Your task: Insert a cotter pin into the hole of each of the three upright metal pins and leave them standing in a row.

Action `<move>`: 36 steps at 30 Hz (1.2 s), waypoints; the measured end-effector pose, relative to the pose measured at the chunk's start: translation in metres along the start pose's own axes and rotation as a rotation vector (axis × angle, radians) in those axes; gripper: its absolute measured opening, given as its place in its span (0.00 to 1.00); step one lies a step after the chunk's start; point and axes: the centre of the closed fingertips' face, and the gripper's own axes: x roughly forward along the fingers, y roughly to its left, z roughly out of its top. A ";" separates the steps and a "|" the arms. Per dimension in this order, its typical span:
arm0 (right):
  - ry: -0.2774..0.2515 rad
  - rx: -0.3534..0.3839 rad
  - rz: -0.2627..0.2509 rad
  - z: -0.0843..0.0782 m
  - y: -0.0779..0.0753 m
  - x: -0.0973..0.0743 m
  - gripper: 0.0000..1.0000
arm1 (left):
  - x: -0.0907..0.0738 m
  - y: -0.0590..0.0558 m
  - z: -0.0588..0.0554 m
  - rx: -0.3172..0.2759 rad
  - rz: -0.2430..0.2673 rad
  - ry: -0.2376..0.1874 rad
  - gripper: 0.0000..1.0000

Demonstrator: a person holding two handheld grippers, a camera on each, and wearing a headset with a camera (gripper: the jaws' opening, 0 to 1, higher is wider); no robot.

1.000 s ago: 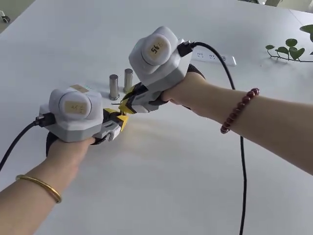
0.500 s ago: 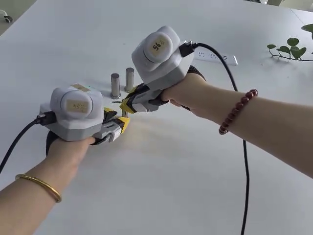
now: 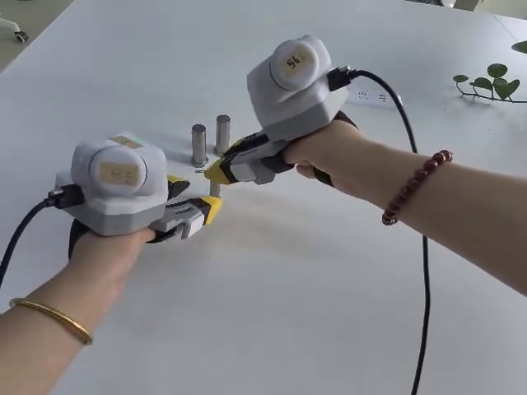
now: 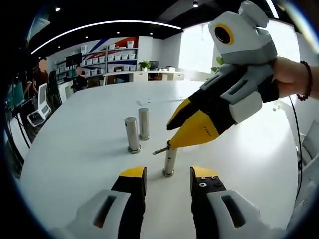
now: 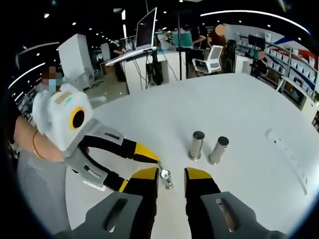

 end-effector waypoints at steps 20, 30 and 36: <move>-0.131 0.082 -0.138 0.010 -0.053 0.007 0.19 | -0.034 -0.011 0.026 -0.001 -0.006 -0.048 0.56; -0.155 0.124 -0.186 0.021 -0.081 0.032 0.19 | -0.045 -0.013 0.016 0.010 0.016 -0.018 0.64; -0.151 0.136 -0.170 0.018 -0.084 0.047 0.17 | -0.046 -0.012 0.014 0.005 0.009 -0.020 0.67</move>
